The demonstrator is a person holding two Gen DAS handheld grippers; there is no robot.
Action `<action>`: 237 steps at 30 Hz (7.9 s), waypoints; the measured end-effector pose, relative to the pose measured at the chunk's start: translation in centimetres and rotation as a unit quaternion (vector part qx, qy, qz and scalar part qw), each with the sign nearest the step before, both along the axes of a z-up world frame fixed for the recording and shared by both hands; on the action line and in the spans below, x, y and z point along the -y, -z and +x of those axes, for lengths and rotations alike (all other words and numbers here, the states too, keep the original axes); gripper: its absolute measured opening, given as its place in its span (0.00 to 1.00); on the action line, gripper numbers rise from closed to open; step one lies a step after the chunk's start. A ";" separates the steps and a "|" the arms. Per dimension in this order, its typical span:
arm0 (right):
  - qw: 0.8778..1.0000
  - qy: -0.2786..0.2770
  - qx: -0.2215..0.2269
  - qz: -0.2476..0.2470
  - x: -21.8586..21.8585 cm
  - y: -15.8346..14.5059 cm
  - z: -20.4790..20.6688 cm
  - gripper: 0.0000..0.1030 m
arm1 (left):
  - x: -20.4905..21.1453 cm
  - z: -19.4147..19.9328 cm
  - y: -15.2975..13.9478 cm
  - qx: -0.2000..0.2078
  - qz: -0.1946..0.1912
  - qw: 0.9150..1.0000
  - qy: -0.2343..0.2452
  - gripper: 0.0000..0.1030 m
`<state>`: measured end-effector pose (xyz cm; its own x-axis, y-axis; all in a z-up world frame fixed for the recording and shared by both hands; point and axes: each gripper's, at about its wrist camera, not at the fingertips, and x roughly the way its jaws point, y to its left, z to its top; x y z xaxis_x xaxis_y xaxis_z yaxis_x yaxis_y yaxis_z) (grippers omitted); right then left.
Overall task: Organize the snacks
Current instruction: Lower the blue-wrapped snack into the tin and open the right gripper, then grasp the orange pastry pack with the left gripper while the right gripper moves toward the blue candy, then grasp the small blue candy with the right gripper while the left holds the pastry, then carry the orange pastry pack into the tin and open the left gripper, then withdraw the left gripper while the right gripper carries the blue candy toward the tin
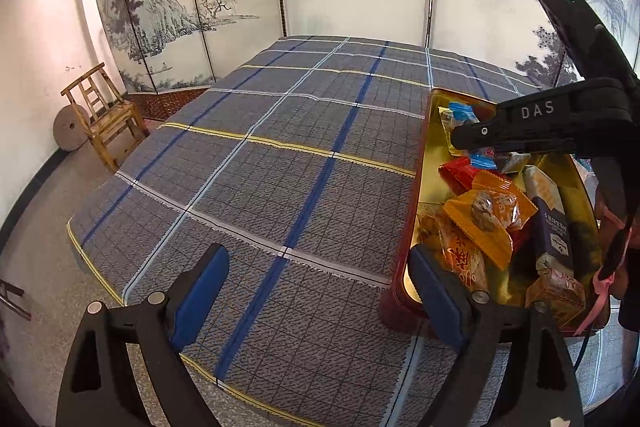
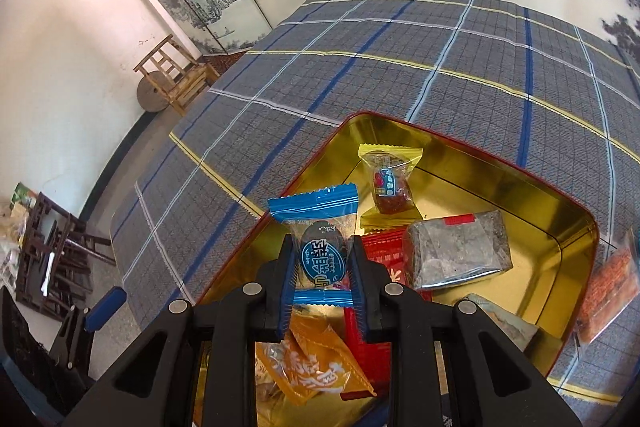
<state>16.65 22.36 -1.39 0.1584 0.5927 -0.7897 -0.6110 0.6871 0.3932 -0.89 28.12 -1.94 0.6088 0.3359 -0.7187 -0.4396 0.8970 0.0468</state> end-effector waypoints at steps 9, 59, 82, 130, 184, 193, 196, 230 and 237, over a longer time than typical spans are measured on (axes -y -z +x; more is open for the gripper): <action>1.000 0.010 -0.019 -0.023 -1.8 1.1 1.0 0.25 | -0.6 0.1 0.1 0.004 -0.008 1.000 0.007 0.90; 0.960 0.235 0.124 -0.090 34.1 2.8 -3.6 0.49 | 9.3 2.5 -5.7 0.010 0.088 0.990 0.112 0.92; 0.965 0.236 0.110 0.034 38.7 2.9 -4.3 0.57 | 26.4 24.6 -0.7 -0.193 0.068 0.851 0.484 0.74; 0.981 0.176 0.070 -0.033 21.7 4.3 10.8 0.30 | 16.5 6.3 -6.4 -0.052 -0.112 0.951 0.283 0.32; 0.955 0.266 0.108 -0.081 36.6 3.9 -0.6 0.28 | 10.9 5.7 -4.6 0.008 -0.003 0.982 0.190 0.31; 0.954 0.266 0.108 -0.082 36.6 3.8 -0.6 0.28 | 11.2 5.5 -4.6 0.008 0.010 0.982 0.186 0.31; 0.954 0.266 0.108 -0.081 36.6 3.7 -0.6 0.28 | 11.2 5.1 -4.6 0.008 0.012 0.984 0.179 0.32; 0.967 0.224 0.109 -0.046 31.0 0.7 -5.8 0.27 | 7.8 0.9 -4.5 0.035 0.072 0.992 0.095 0.73; 0.977 0.168 0.132 -0.016 25.9 -2.9 -7.4 0.27 | 6.9 0.6 -3.8 0.032 0.056 0.994 0.089 0.75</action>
<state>9.23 -3.52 1.54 0.5404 0.4473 -0.7126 -0.4252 0.8761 0.2274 -0.32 21.19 1.89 0.7094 0.2955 -0.6399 -0.2806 0.9512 0.1281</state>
